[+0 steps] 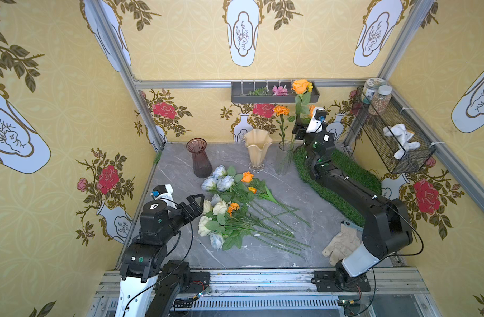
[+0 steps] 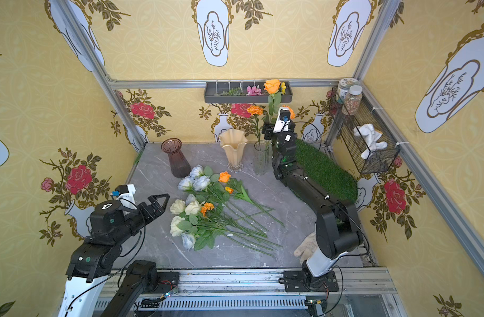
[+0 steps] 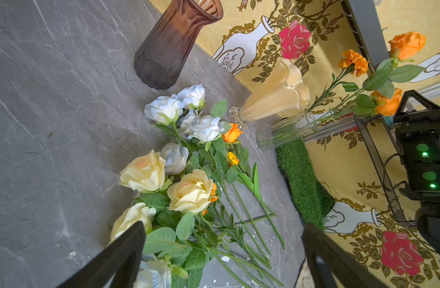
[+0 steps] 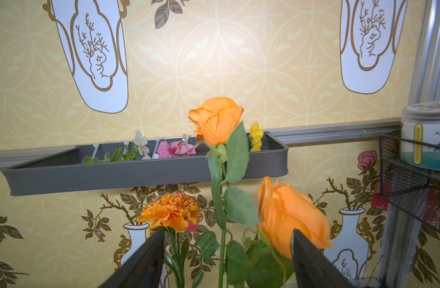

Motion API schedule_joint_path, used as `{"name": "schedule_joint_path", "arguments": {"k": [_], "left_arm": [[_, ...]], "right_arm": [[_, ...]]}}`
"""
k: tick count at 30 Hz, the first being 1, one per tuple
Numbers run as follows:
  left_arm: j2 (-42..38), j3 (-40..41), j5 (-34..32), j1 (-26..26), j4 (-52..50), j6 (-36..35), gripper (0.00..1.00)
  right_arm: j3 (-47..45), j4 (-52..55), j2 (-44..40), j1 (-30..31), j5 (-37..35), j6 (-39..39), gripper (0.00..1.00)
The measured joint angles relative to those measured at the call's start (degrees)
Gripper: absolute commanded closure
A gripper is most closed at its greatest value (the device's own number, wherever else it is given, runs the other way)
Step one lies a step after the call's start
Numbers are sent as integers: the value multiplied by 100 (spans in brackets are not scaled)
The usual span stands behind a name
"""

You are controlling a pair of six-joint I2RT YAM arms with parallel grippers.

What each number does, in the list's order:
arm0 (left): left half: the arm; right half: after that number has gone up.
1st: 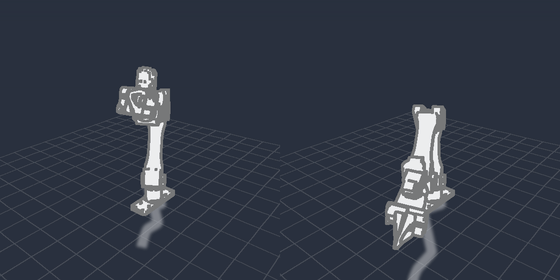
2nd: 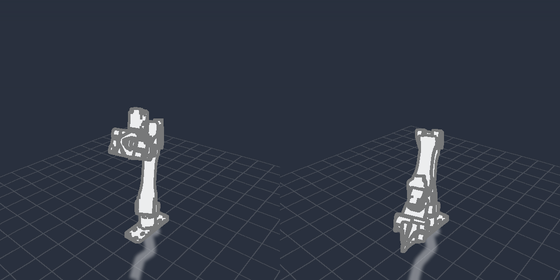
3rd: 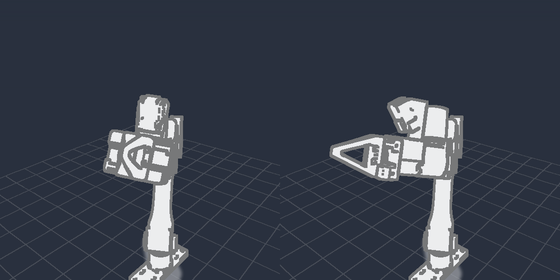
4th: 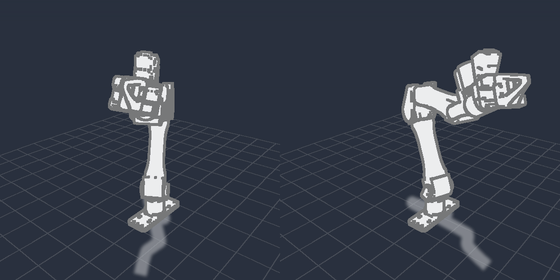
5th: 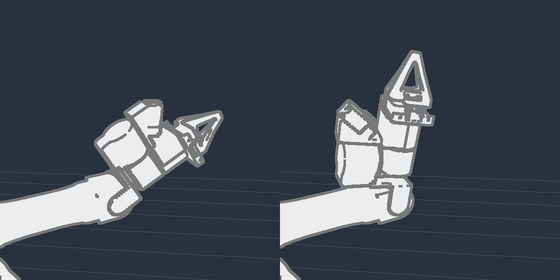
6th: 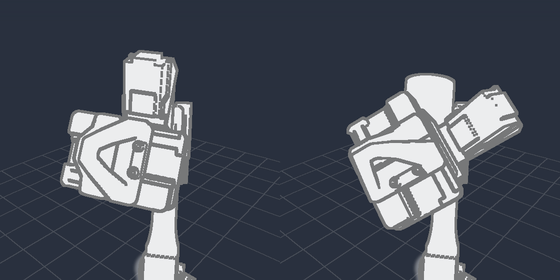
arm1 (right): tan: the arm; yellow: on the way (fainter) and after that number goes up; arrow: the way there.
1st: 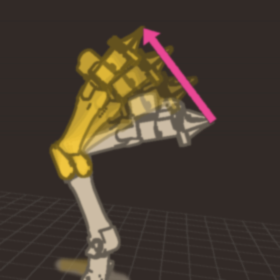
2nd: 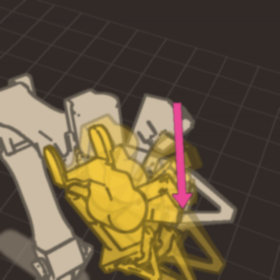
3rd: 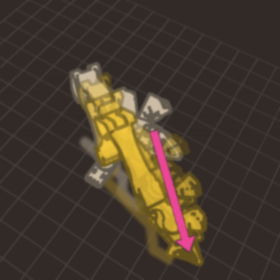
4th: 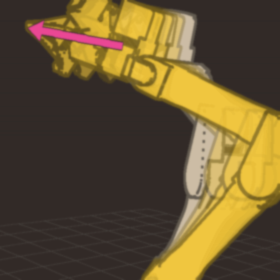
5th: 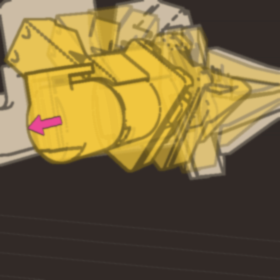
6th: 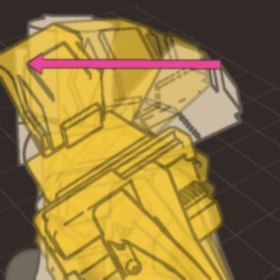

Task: Arrange the flowers in different vases according to their colors
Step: Insert the flower into the vase, then pick up the flower at the center of the board.

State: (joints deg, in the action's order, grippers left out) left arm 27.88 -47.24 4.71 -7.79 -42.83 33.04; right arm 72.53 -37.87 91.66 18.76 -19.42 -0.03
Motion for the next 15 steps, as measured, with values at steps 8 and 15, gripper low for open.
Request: {"name": "schedule_joint_path", "arguments": {"k": [8,15], "left_arm": [[-151,11,-2,-55,2,0,0],[-234,52,0,-122,61,0,0]], "right_arm": [[-81,1683,-1191,269,186,496,21],[236,4586,-1552,1003,1001,1344,35]]}}
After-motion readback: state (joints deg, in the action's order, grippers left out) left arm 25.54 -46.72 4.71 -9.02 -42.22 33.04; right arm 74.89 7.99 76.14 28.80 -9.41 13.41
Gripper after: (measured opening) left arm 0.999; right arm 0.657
